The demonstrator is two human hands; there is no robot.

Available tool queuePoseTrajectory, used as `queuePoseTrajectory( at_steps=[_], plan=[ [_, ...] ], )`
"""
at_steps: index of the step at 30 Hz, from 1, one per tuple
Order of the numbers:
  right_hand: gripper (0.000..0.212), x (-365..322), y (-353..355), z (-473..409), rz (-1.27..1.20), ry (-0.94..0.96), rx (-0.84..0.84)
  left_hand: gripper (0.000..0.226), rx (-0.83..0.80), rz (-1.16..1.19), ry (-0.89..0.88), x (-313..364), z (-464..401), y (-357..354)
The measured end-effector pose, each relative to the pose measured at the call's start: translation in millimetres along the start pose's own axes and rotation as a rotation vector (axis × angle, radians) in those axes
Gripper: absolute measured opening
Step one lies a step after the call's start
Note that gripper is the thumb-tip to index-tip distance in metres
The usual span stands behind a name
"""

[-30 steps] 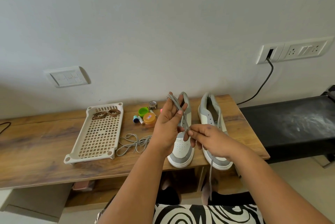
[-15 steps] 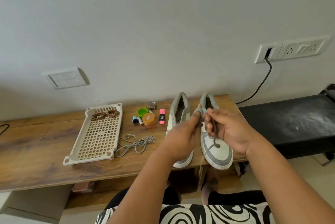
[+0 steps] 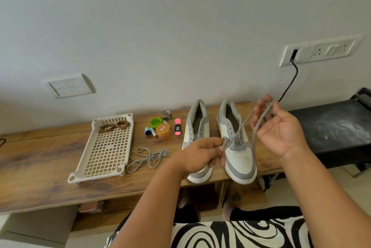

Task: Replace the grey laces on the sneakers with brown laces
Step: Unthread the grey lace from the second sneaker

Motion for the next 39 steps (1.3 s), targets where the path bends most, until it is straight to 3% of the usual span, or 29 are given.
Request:
queuePoseTrajectory(
  at_steps=[2,5,7,9,12,14,17,19,23,25,33,39],
  plan=[
    [0.035,-5.8,7.9,-5.4,0.055,0.037,0.062,0.027,-0.008,0.004,0.029,-2.6,1.0,4.0],
    [0.040,-8.3,17.9,-7.9,0.535,0.076,0.049,0.024,0.007,0.028,0.079,-7.8,-0.8,7.9],
    [0.026,-4.4,16.4,-6.1,0.865,0.101,-0.078,0.025,0.036,0.076,0.107,-9.1,-2.3,10.4],
    [0.026,-1.3,7.8,-0.6,1.082,0.096,-0.241,0.025,0.058,0.137,0.103,-7.4,-2.5,12.0],
    [0.056,11.4,-10.4,12.6,1.264,-0.041,-0.565,0.025,0.109,0.268,0.081,-5.1,-1.9,14.7],
    [0.068,27.5,-19.4,20.7,1.322,-0.112,-0.654,0.025,0.143,0.362,0.072,-5.1,-1.9,18.1],
    [0.036,43.4,-26.4,23.4,1.508,0.134,-0.647,0.023,0.158,0.425,0.059,-5.0,-0.8,22.0],
    [0.018,42.3,-30.1,25.0,1.506,0.339,-0.602,0.025,0.158,0.396,0.074,-5.4,0.3,23.1],
    [0.018,29.2,-28.7,22.8,1.513,0.870,-0.602,0.029,0.089,0.328,0.122,-5.6,1.0,20.4],
    [0.019,26.6,-28.3,22.7,1.510,1.013,-0.607,0.035,0.042,0.312,0.138,-3.4,2.2,18.3],
    [0.024,27.7,-21.1,17.0,1.489,0.995,-0.551,0.036,-0.024,0.307,0.087,2.0,7.3,15.7],
    [0.023,40.7,-17.7,15.5,1.484,0.865,-0.591,0.038,-0.131,0.488,0.024,5.2,9.3,16.3]
  ],
)
Point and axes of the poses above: each hand's wrist, its own z-axis away from the middle knuckle, its own y-axis out of the back of the hand, x = y × z, the point moved 2 cm from there along -z, towards the middle knuckle, and after that the axes turned 10 degrees about y, right-handed, at the moved point
